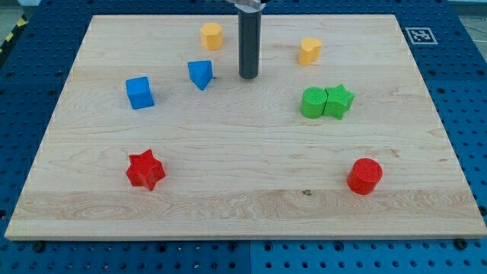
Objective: Move the blue triangle parallel to the right of the blue cube
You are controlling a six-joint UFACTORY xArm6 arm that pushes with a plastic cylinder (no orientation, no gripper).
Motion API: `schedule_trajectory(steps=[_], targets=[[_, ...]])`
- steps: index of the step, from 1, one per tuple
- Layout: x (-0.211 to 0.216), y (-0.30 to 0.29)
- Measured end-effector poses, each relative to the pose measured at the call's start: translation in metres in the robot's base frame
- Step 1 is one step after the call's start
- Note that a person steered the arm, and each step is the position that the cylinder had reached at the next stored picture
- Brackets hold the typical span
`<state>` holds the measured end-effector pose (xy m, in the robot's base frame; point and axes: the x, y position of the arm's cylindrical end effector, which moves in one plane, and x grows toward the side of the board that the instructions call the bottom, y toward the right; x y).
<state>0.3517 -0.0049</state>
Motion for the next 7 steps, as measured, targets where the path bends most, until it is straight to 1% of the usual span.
schedule_trajectory(steps=[1, 2, 3, 5, 7], targets=[[-0.002, -0.026], [-0.023, -0.042], [-0.044, -0.045], [-0.05, -0.104], [-0.04, -0.117]])
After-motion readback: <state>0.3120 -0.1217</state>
